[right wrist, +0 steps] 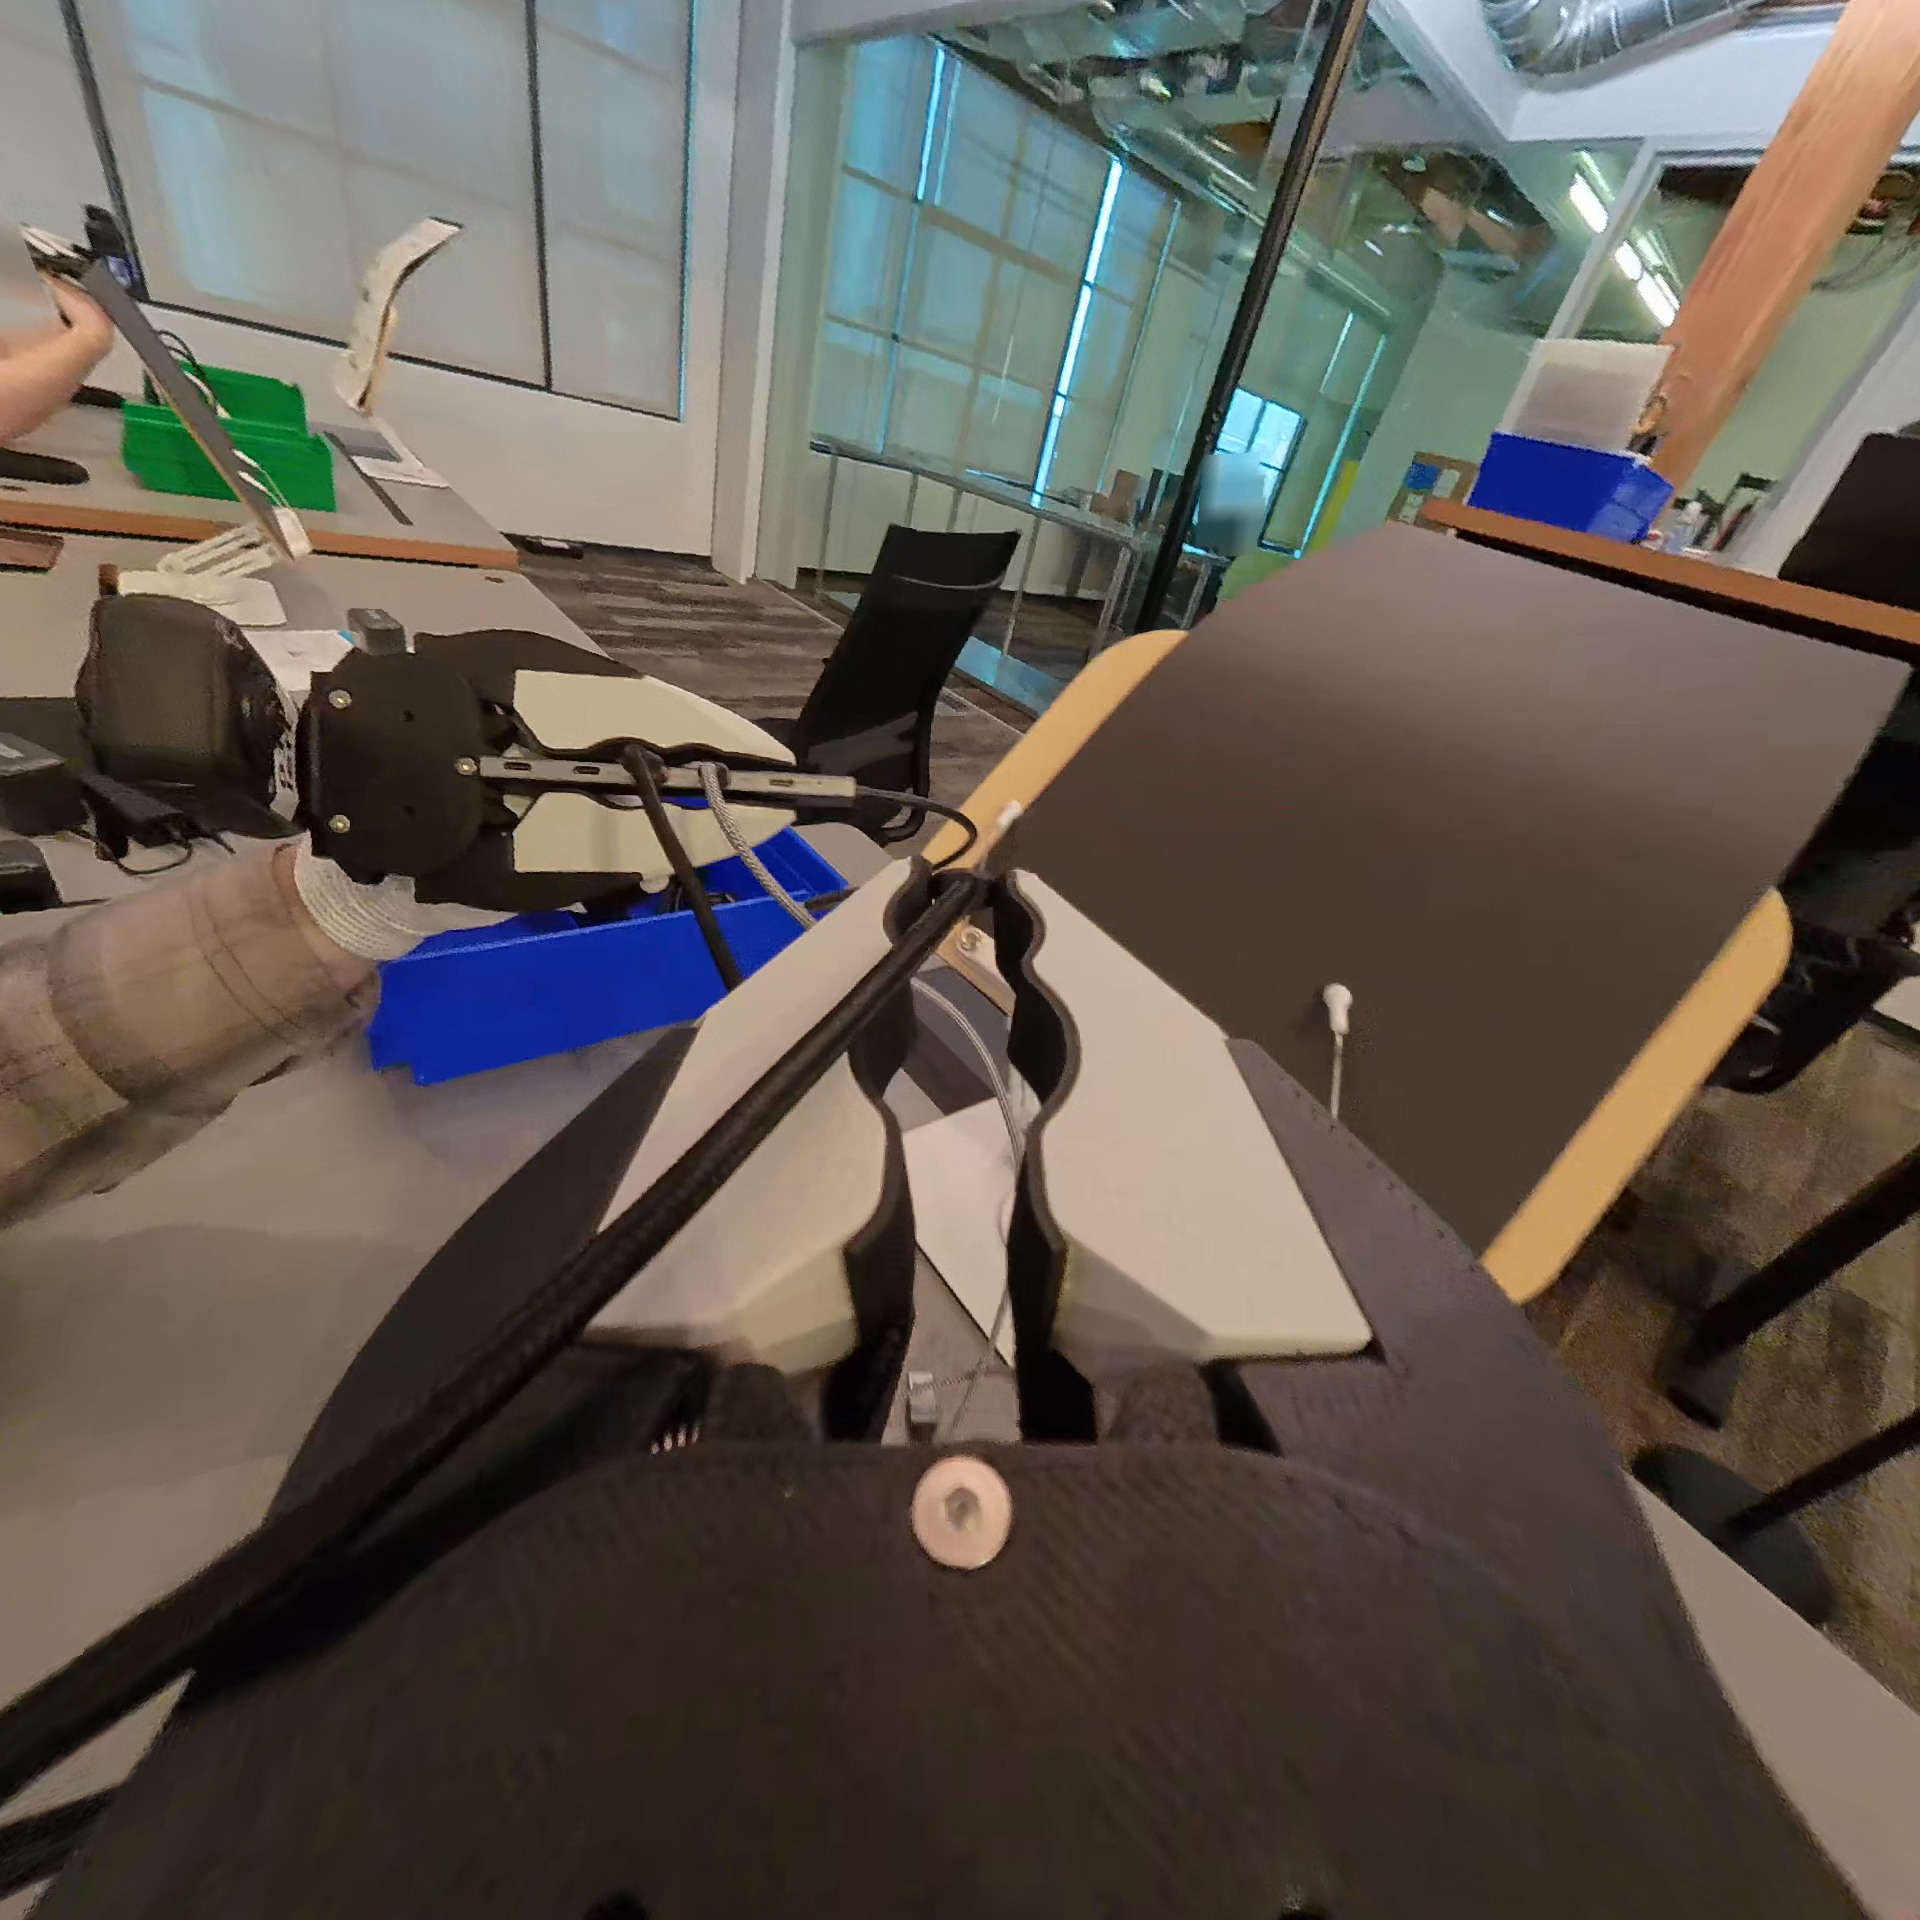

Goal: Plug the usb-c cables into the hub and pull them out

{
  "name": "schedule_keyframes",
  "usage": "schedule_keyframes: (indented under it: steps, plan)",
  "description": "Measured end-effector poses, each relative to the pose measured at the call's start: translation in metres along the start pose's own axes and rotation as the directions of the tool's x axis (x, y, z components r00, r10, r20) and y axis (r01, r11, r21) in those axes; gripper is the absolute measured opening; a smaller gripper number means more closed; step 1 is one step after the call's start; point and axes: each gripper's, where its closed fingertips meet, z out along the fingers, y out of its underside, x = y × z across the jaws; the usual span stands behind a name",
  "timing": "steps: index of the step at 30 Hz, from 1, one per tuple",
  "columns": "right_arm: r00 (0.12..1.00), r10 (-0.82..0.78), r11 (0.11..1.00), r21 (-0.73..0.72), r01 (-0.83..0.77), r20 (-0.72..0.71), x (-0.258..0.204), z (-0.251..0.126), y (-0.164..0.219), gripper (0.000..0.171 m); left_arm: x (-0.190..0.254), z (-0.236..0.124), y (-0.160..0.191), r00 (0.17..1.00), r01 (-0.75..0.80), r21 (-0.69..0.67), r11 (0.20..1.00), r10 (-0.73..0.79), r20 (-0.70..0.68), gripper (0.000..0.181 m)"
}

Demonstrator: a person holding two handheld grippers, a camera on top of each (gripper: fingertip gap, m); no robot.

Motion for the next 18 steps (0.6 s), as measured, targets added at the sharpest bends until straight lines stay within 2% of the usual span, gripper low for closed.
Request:
schedule_keyframes:
  steps: [9, 14, 18]
  plan:
    - [0.992, -0.027, 0.991, -0.133, 0.01, -0.123, 0.024, -0.061, 0.044, 0.01, 0.011, 0.001, -0.01, 0.999, -0.005, 0.022, 1.0, 0.006, -0.041, 0.015]
    - [0.957, -0.171, 0.941, -0.326, 0.088, -0.235, 0.038, -0.092, 0.104, 0.01, 0.019, 0.003, -0.016, 0.998, -0.007, 0.038, 0.999, 0.009, -0.063, 0.015]
    - [0.918, -0.324, 0.842, -0.511, 0.171, -0.227, 0.035, -0.109, 0.166, 0.01, 0.025, 0.004, -0.02, 0.997, -0.01, 0.046, 0.999, 0.014, -0.079, 0.015]
